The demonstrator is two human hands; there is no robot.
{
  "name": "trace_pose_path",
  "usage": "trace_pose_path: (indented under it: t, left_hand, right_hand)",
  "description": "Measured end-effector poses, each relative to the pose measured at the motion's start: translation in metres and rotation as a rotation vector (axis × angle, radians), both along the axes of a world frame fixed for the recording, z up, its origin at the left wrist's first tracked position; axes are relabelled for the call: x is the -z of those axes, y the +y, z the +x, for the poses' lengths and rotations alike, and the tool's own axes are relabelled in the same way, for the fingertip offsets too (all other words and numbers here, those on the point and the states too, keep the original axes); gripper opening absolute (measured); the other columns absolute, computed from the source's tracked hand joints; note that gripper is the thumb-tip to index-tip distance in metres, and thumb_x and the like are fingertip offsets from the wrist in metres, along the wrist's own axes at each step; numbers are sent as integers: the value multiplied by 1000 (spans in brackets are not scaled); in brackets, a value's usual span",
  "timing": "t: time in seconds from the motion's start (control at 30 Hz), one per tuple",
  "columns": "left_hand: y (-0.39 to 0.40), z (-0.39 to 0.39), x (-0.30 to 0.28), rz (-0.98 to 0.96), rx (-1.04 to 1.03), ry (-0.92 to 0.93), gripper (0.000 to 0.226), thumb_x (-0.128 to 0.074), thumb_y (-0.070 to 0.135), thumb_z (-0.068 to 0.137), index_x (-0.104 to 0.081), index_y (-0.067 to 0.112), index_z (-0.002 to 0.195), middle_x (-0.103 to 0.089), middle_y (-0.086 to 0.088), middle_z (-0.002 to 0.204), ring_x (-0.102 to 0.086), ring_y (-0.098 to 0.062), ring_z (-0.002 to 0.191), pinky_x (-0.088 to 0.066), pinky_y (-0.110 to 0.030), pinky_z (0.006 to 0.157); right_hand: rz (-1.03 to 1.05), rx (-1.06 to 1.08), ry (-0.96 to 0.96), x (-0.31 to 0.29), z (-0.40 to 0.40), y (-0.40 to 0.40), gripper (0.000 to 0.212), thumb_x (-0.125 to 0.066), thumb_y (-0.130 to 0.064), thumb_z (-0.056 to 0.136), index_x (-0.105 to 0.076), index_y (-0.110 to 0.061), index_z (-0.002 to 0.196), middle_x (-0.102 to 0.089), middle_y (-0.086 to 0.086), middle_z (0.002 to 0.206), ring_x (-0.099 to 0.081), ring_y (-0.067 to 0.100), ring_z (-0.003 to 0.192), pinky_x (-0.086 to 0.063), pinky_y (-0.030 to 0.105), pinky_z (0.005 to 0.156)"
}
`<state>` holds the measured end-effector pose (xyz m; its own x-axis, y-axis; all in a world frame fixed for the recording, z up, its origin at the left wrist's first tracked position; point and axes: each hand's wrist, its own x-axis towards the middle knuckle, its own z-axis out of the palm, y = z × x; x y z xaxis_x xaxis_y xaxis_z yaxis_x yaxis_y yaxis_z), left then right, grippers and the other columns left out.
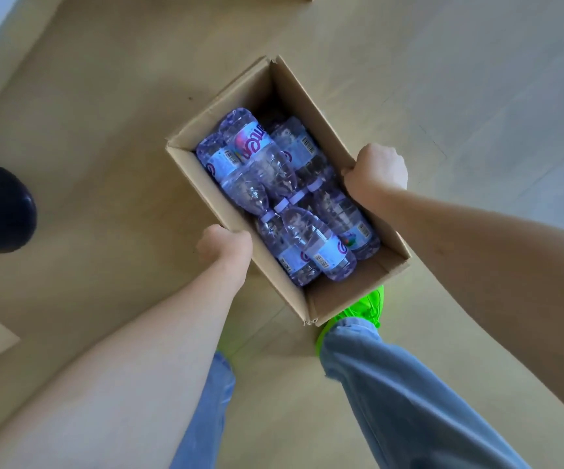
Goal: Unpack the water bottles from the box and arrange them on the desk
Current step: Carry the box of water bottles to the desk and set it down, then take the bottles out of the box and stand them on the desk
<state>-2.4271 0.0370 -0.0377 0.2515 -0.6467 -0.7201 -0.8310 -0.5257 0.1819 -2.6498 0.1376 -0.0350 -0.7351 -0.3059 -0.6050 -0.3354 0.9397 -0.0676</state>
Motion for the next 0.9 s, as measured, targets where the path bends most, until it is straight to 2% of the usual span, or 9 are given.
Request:
trace_pose_path:
  t: [0.1, 0.17, 0.27, 0.4, 0.47, 0.6, 0.7, 0.8, 0.9]
  left_hand:
    - [-6, -10, -19, 8, 23, -13, 78, -83, 23, 71, -43, 14, 136, -55, -17, 129, -59, -39, 113, -53, -50, 91]
    - [-6, -17, -32, -35, 176, -50, 92, -86, 29, 69, -33, 19, 144, -41, -15, 144, -47, -37, 127, -45, -48, 101]
    - [2, -23, -48, -151, 419, -108, 93, -84, 38, 69, -32, 21, 144, -25, -14, 152, -35, -37, 133, -40, -48, 103]
    - [19, -31, -66, -278, 840, -114, 86, -80, 43, 71, -33, 30, 142, -25, -11, 153, -32, -35, 133, -39, -46, 101]
    - [27, -33, -68, -320, 1044, -61, 85, -80, 41, 71, -35, 30, 142, -24, -11, 154, -30, -35, 135, -39, -47, 103]
    - [36, -31, -55, -336, 1329, 2, 89, -80, 43, 69, -35, 29, 144, -21, -11, 154, -28, -34, 137, -39, -48, 103]
    - [44, -30, -39, -300, 1335, 8, 87, -79, 46, 69, -36, 31, 143, -19, -9, 154, -28, -34, 135, -39, -49, 99]
    - [55, -25, -21, -221, 1223, 55, 81, -77, 47, 72, -40, 31, 141, -18, -10, 154, -28, -35, 134, -38, -48, 103]
    - [65, -24, -5, -156, 1016, 162, 77, -76, 44, 75, -40, 31, 142, -20, -9, 152, -37, -31, 129, -33, -31, 103]
  right_hand:
    - [-64, 73, 12, -16, 10, 9, 19, -62, -25, 88, -60, -9, 98, -59, 11, 92, -52, 31, 80, -39, 33, 64]
    - [-115, 78, 38, -28, 21, 17, 35, -64, -29, 88, -56, -11, 116, -55, 13, 108, -50, 33, 98, -39, 36, 72]
    - [-179, 71, 44, -44, 39, 31, 42, -67, -32, 85, -54, -14, 120, -53, 12, 115, -48, 33, 105, -40, 37, 78]
    - [-201, 78, -65, -54, 54, 49, 50, -71, -33, 81, -54, -15, 124, -52, 10, 119, -48, 33, 108, -40, 35, 82]
    - [-268, 0, -37, -57, 60, 58, 53, -73, -29, 80, -55, -14, 127, -52, 10, 125, -48, 34, 109, -42, 38, 90]
    - [-379, -212, 46, -48, 72, 66, 54, -77, -28, 75, -58, -11, 123, -52, 12, 125, -50, 35, 105, -46, 40, 89]
    - [-285, -170, -71, -30, 75, 65, 72, -77, -36, 75, -45, -16, 137, -42, 13, 139, -43, 35, 118, -41, 42, 98]
    - [-247, -185, -168, -9, 79, 59, 77, -73, -34, 77, -34, -17, 142, -33, 16, 143, -45, 37, 117, -44, 42, 94]
    - [-181, -145, -242, 12, 80, 53, 82, -70, -33, 77, -25, -21, 144, -30, 16, 145, -45, 39, 118, -45, 45, 92]
